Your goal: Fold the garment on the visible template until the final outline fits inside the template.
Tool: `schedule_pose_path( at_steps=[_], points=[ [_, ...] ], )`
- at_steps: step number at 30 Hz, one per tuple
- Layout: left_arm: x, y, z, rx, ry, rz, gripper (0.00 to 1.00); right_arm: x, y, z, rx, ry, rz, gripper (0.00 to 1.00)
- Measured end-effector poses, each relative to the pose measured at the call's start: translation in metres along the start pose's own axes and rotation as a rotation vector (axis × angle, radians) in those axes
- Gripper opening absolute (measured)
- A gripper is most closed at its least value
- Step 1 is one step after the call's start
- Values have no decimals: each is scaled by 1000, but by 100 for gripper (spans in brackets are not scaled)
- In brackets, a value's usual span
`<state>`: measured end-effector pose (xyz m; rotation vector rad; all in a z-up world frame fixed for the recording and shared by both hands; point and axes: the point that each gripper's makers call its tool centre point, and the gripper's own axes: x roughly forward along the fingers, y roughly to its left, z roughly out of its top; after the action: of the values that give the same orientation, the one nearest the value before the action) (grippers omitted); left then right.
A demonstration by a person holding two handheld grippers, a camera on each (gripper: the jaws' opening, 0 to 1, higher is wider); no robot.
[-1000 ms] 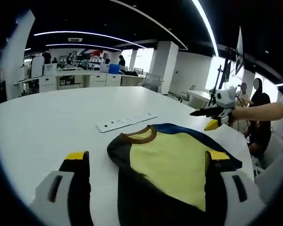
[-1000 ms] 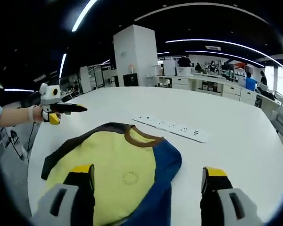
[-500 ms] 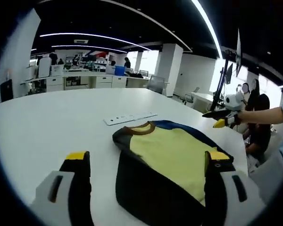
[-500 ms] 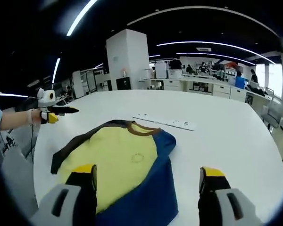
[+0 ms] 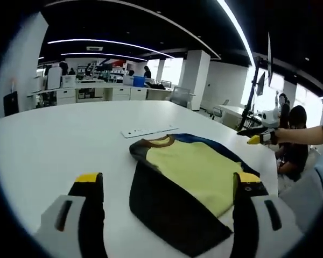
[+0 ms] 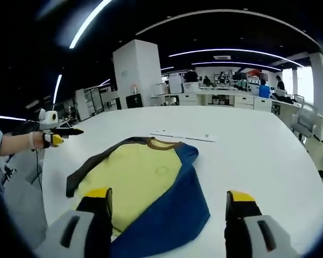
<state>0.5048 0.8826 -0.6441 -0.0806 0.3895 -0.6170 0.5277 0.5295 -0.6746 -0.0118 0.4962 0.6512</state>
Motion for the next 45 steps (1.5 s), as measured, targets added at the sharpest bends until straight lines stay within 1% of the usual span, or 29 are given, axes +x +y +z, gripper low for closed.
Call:
schedule_pose_path(
  at_steps=[2,7,10,14,16,20,22,24,26,30,33,37,41,43,44,45],
  points=[
    [-5,0,-3,-17,-1,6,98,-3,1,-3,4,3,-6,87],
    [-14,0,-5,-27,-9,15,97,-10,2,-6,6,9,-18,86],
    [-17,0,-5,-26,-11,22,96,-12,1,-5,21,-2,-26,86],
    [-18,-2,-6,-29,-14,21,96,-15,5,-10,25,4,-27,83],
    [-19,-3,-8,-28,-12,22,95,-16,8,-13,34,9,-17,83],
    [-21,-6,-12,-40,-8,23,95,-16,15,-24,45,19,-19,77],
    [-22,-8,-15,-46,-6,23,94,-17,22,-30,81,22,-2,76],
    [-23,-10,-18,-50,1,20,94,-16,26,-37,80,30,-1,74],
    [-24,-11,-20,-49,11,21,94,-20,33,-45,72,42,3,71],
    [-24,-12,-20,-56,5,20,94,-29,43,-60,103,66,19,66],
    [-24,-13,-20,-58,6,19,94,-32,46,-66,114,68,19,61],
    [-22,-16,-21,-60,7,15,94,-33,49,-80,147,89,25,59],
    [-21,-19,-22,-60,12,7,93,-35,55,-88,162,99,29,57],
    [-22,-19,-22,-59,12,5,93,-35,60,-89,191,102,40,54],
    [-22,-20,-22,-60,12,4,93,-36,60,-91,194,107,40,53],
    [-22,-20,-22,-60,11,4,93,-37,63,-92,219,107,45,49]
  ],
)
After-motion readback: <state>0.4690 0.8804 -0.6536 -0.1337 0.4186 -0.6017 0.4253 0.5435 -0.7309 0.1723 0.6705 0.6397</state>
